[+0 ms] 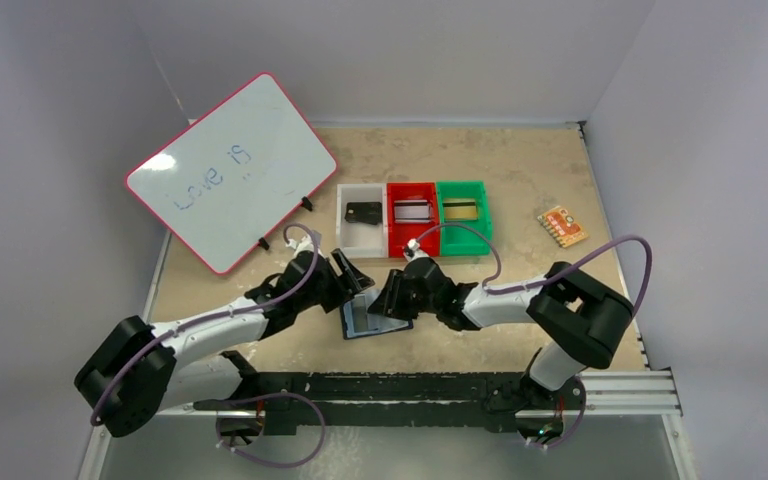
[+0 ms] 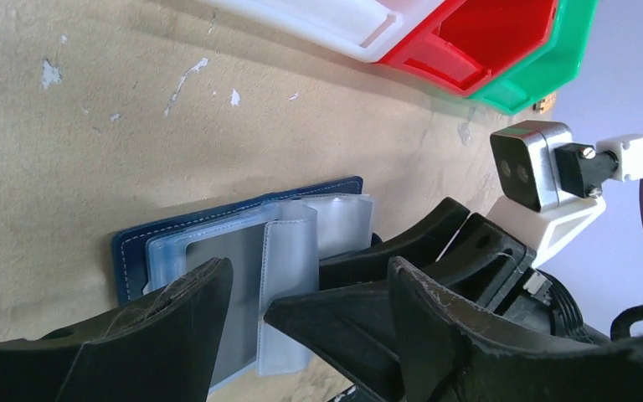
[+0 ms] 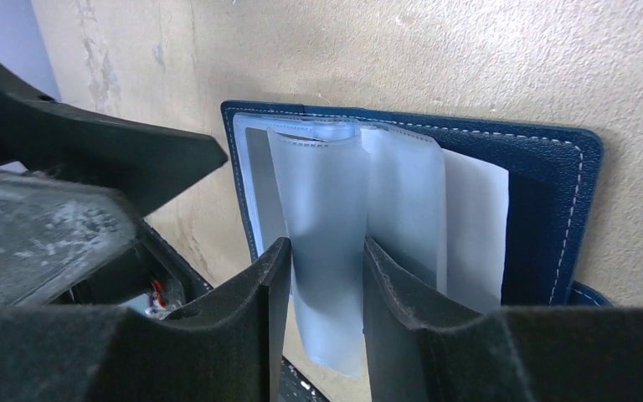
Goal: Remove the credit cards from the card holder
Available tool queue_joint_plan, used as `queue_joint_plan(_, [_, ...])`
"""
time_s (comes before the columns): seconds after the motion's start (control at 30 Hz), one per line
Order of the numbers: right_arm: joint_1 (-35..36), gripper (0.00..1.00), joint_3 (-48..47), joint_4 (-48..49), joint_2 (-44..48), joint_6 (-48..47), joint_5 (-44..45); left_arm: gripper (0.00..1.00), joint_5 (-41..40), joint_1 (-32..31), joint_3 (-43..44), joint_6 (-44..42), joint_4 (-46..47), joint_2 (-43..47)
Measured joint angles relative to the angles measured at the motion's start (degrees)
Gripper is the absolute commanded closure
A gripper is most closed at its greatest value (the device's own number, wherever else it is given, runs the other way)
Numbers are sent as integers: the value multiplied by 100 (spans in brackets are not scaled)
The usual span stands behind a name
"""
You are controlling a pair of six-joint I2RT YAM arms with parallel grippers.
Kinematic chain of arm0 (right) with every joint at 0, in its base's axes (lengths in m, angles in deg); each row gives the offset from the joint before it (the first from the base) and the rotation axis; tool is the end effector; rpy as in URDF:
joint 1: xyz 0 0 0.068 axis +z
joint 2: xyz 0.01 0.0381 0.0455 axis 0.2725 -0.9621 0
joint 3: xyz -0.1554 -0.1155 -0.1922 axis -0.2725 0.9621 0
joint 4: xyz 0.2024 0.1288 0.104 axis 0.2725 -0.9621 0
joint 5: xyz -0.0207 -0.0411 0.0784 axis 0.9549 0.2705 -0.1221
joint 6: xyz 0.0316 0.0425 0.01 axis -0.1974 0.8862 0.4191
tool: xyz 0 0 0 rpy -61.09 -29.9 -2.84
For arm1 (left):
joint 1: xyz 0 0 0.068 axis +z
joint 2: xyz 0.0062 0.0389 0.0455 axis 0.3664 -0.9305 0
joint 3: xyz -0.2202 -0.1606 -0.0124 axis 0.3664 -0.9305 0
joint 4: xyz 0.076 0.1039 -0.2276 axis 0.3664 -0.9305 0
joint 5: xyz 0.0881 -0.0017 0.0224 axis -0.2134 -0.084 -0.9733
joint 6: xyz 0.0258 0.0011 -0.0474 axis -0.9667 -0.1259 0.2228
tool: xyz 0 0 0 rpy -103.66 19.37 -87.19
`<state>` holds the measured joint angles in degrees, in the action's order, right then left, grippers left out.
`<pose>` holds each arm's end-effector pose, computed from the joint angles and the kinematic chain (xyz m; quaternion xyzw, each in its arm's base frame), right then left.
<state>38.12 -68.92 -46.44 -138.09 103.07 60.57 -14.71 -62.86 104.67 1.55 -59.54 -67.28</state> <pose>0.1729 0.2421 0.1406 0.0433 0.8757 0.4248 0.2254 0.1662 -0.1453 0.1736 -0.2120 0.8630 -0.3708 0.2699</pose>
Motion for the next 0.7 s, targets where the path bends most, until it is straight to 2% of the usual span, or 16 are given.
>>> queue_joint_plan(0.43, [-37, 61, 208, 365, -2, 149, -122, 33, -48, -264, -332, 608, 1097, -800])
queue_joint_plan(0.7, [-66, 53, 236, 396, 61, 201, -129, 41, -11, -284, -577, 1043, 2297, -1283])
